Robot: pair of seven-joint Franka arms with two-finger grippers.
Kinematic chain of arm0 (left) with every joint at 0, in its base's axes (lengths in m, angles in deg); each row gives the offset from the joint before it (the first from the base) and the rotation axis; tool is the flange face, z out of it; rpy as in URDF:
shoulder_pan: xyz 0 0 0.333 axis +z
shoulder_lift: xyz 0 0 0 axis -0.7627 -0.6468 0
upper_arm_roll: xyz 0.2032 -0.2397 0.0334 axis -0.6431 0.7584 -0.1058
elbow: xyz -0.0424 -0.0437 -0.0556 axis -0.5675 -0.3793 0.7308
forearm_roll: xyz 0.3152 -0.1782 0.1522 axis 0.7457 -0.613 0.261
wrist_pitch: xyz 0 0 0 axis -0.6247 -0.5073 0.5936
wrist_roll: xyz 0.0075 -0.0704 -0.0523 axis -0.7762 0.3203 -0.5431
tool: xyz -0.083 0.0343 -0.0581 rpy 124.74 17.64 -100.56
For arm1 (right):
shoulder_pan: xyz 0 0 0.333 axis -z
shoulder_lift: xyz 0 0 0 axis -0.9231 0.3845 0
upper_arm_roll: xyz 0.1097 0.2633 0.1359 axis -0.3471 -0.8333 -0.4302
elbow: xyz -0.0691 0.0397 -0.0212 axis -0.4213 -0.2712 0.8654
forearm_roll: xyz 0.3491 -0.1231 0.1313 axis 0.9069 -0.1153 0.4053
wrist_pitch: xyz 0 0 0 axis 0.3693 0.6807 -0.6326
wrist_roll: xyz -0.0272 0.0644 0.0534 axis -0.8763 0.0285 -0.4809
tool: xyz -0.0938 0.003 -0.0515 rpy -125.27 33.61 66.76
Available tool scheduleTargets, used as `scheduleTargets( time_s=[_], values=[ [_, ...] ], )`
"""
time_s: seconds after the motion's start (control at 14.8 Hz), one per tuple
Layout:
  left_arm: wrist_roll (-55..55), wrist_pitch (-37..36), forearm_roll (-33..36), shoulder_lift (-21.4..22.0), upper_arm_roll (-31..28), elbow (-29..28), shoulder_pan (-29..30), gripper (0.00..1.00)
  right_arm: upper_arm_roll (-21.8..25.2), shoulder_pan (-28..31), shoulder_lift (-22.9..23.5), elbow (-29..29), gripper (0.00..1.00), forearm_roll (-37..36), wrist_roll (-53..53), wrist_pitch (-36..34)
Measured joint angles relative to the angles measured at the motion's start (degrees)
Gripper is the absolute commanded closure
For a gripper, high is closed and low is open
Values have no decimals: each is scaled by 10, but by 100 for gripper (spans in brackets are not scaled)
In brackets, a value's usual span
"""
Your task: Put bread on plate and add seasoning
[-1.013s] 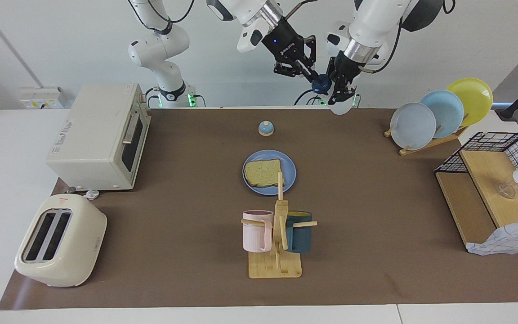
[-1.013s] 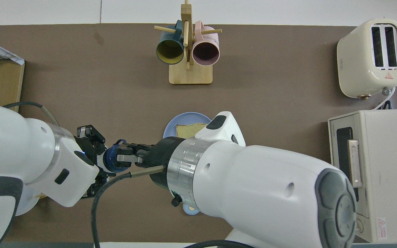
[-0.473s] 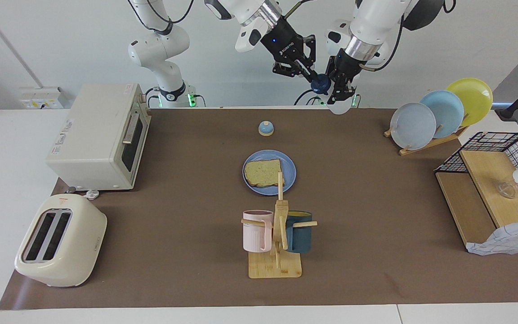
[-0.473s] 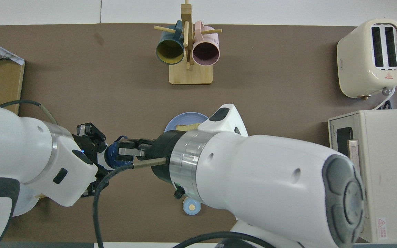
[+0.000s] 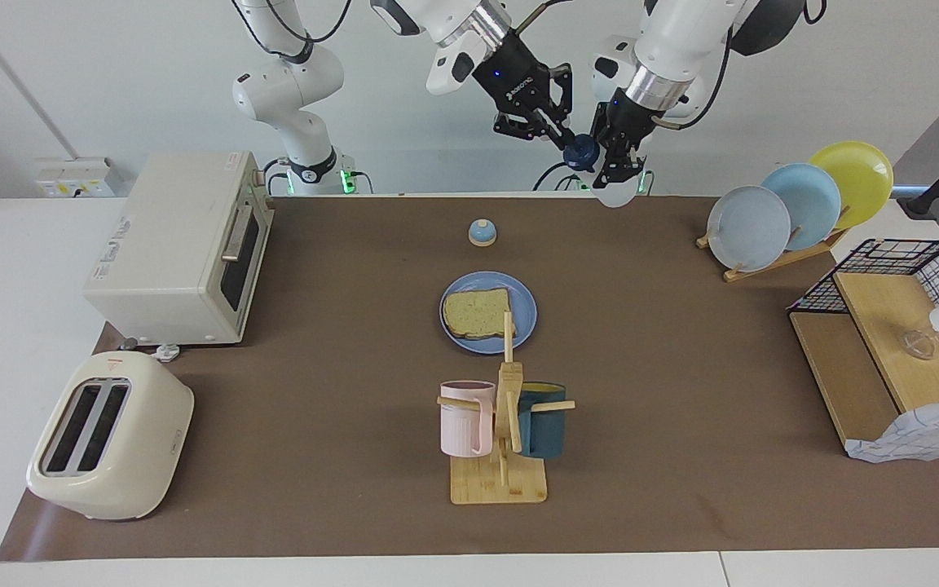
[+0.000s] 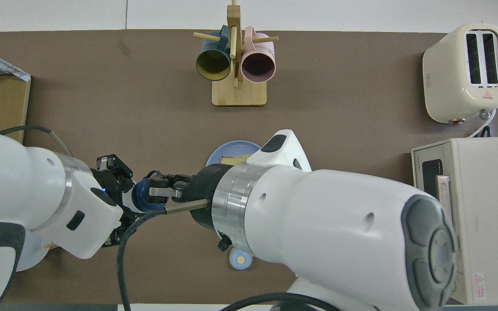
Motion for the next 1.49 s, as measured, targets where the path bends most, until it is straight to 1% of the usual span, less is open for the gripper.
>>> scheduleTargets(
  time_s=[0.54,0.74,0.88,1.15,1.49],
  values=[
    [0,0,-1,0,0,0,0,63,0,1,1,-2,100,-1,-4,-3],
    [0,0,-1,0,0,0,0,64,0,3,2,-1,100,2,30,-3],
    [0,0,-1,0,-1,1,0,64,0,6,3,-1,100,15,49,-5],
    [-1,1,-2,0,-1,3,0,64,0,17,5,-1,100,56,53,-11],
    [-3,1,-2,0,-2,4,0,65,0,18,5,-1,100,59,53,-10]
  ],
)
